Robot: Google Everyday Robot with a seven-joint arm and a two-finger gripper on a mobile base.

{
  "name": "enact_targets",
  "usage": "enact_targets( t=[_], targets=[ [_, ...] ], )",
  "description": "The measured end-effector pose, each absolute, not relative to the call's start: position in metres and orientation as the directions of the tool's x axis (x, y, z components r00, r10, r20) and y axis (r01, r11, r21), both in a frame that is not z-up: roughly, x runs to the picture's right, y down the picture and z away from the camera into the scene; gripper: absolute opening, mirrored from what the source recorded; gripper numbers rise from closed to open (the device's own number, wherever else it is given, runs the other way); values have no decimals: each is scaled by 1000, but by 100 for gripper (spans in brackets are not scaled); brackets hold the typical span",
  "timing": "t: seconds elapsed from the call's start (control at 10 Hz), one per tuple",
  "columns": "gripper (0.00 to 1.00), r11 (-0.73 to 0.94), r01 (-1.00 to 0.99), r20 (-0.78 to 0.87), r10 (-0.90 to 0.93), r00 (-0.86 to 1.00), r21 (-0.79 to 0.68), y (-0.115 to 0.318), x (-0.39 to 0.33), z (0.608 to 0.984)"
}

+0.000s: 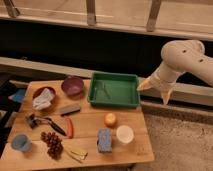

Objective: Place fork in tray

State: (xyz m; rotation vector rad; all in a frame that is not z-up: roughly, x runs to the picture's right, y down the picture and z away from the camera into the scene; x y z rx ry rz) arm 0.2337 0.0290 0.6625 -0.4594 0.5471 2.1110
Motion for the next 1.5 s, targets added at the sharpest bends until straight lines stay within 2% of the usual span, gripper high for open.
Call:
enact_targets(
  t=[1.2, 1.5],
  targets=[
    [80, -512, -832, -509, 669, -542, 212, 30, 234, 663],
    [80, -465, -867, -468, 736, -490, 177, 18, 220, 669]
  ],
)
